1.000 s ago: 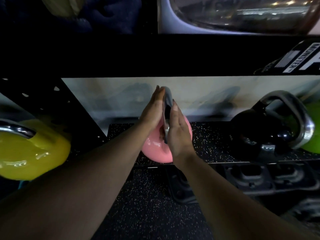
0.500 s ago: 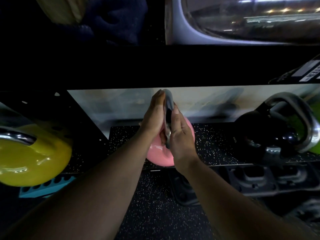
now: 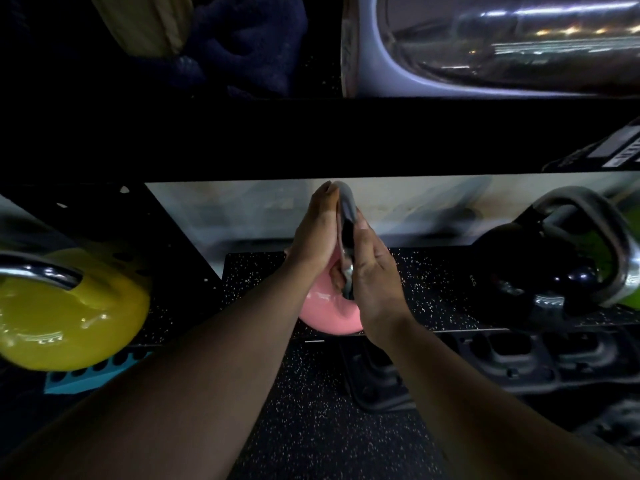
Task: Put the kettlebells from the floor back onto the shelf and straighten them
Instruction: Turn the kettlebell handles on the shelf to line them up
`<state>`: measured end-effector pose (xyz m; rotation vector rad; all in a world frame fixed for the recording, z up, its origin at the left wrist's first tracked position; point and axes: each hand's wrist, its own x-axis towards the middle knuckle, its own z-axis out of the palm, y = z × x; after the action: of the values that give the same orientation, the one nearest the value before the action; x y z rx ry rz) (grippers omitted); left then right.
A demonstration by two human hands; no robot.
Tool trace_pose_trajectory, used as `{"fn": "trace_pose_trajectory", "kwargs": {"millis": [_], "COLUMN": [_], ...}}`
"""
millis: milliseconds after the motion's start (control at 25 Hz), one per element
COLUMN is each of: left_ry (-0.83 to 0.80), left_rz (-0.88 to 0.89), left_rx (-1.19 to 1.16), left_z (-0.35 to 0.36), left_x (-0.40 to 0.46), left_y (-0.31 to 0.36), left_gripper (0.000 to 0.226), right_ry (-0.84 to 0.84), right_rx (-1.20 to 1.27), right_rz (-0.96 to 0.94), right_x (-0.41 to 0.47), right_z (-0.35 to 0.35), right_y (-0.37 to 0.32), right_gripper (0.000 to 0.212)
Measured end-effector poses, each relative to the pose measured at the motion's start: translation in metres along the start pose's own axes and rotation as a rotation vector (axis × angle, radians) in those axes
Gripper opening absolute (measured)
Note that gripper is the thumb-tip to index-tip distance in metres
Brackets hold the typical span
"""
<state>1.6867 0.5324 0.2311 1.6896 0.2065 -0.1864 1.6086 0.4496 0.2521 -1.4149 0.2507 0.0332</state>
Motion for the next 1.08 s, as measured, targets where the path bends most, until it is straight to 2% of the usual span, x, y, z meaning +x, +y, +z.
{"fn": "trace_pose_trajectory", "kwargs": {"millis": [280,440,680,800,960,1080], "left_ry": [-0.011,-0.016,-0.056,-0.066,-0.095,-0.028], "left_rz": [-0.003,0.026,0.0,0.006,0.015,0.092], "left_rx": [0.02,0.058,0.099,0.109,0.27,0.49], "left_z": [-0.008,-0.007,-0.007,-0.007,-0.016,-0.04], "left_x": [0.009,0.005,0.004,0.001,-0.007,-0.03], "left_y": [-0.004,0.001,0.003,0.005,0.016,0.024], "left_gripper": [0.078,0.08,0.082,0.071,0.065,0.054], "right_ry": [-0.016,-0.003,0.002,0.02,-0.034,0.011], "right_rx": [0.059,0.043,-0.025,-0.055,-0.193,-0.416], "right_rz": [0.046,0.009,0.023,0.016,0.043,-0.007], "right_x": [-0.003,-0.006,-0.007,-0.006,-0.002,0.003], "right_z": [0.008,0.009,0.007,0.005,0.004,-0.003], "right_y": [0.005,0.002,0.003,0.005,0.006,-0.008], "right_gripper": [0.037,0.034,0.043,0.045,0.058,0.051]}}
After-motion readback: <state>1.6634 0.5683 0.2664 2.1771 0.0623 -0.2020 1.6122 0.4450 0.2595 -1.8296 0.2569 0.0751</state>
